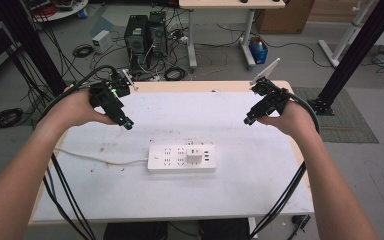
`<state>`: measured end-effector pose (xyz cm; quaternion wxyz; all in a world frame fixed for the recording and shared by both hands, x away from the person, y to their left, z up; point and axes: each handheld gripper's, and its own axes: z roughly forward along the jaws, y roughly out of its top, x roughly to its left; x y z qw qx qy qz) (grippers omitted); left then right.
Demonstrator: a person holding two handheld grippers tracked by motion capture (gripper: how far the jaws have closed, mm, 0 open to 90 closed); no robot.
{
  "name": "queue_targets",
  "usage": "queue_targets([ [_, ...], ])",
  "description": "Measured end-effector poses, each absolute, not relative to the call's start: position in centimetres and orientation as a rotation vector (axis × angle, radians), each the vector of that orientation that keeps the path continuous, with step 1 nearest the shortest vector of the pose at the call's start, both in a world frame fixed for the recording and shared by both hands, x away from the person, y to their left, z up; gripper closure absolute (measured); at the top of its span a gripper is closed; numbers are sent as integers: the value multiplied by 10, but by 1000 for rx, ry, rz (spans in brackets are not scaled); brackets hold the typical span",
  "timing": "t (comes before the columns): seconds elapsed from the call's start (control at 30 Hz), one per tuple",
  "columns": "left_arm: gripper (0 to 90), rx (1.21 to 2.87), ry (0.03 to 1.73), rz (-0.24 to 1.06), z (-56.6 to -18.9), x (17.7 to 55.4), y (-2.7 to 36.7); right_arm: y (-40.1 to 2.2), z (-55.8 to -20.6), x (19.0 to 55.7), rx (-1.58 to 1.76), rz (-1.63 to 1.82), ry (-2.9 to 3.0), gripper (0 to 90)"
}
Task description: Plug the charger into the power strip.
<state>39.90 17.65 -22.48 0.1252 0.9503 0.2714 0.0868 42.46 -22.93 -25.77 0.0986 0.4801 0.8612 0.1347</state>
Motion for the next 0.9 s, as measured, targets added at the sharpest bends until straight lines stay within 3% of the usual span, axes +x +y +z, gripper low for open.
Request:
queue_targets([
  [0.9, 258, 2781, 783, 248, -226, 399, 175, -228, -259, 420, 1382, 389, 2550, 222],
])
